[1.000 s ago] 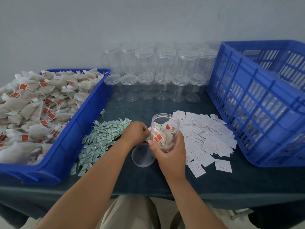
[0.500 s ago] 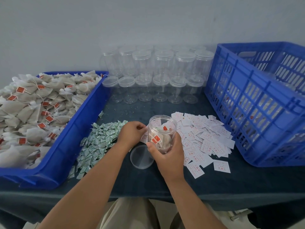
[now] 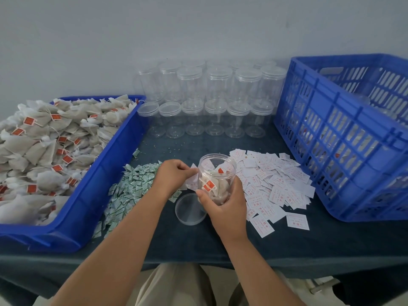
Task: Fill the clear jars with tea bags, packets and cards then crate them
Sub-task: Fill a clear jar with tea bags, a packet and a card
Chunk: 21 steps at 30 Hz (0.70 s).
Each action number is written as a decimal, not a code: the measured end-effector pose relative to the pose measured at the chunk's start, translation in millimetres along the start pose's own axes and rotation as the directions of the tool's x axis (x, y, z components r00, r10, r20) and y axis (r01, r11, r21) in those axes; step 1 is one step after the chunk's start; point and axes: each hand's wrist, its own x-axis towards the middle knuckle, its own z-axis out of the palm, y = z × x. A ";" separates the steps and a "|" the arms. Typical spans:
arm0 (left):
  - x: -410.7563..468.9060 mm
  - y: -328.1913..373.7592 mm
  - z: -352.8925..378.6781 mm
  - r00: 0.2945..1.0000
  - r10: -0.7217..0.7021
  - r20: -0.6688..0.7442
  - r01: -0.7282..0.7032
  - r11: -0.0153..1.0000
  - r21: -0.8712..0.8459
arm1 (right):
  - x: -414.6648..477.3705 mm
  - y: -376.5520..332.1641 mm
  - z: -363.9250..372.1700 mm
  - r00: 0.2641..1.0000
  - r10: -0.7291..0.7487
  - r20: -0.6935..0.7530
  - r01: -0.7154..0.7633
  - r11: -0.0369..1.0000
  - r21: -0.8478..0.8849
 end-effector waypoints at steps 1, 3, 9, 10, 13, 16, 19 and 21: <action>-1.8 0.2 -2.2 1.000 -0.009 -0.017 0.008 1.000 -0.022 | 0.0 0.8 -0.1 1.000 0.003 0.002 -0.003 1.000 0.001; -6.1 3.4 -10.4 0.999 -0.001 -0.037 -0.002 0.998 -0.060 | 0.5 1.8 -0.1 1.000 0.001 0.011 -0.001 1.000 -0.001; -35.6 41.8 -58.1 0.976 0.200 -0.088 -0.216 0.942 -0.256 | -0.1 2.7 0.9 0.997 -0.030 0.068 0.033 0.999 -0.040; -42.5 49.3 -64.7 0.968 0.249 -0.036 -0.249 0.932 -0.262 | -0.6 1.6 1.1 0.996 -0.043 0.075 0.047 0.998 -0.044; -58.2 66.4 -69.1 0.925 0.341 0.169 -0.315 0.935 -0.161 | -3.0 -2.2 1.1 0.991 -0.097 0.087 0.101 0.994 -0.043; -60.3 76.8 -63.1 0.910 0.343 0.234 -0.387 0.904 0.179 | -4.5 -1.4 0.7 0.983 -0.133 0.125 0.141 0.988 -0.058; -57.7 79.7 -59.7 0.921 0.312 0.234 -0.383 0.836 0.393 | -4.5 1.1 0.8 0.978 -0.151 0.142 0.163 0.983 -0.082; -56.6 77.6 -58.1 0.932 0.318 0.173 -0.359 0.872 0.333 | -3.9 -0.5 0.9 0.980 -0.154 0.124 0.161 0.986 -0.053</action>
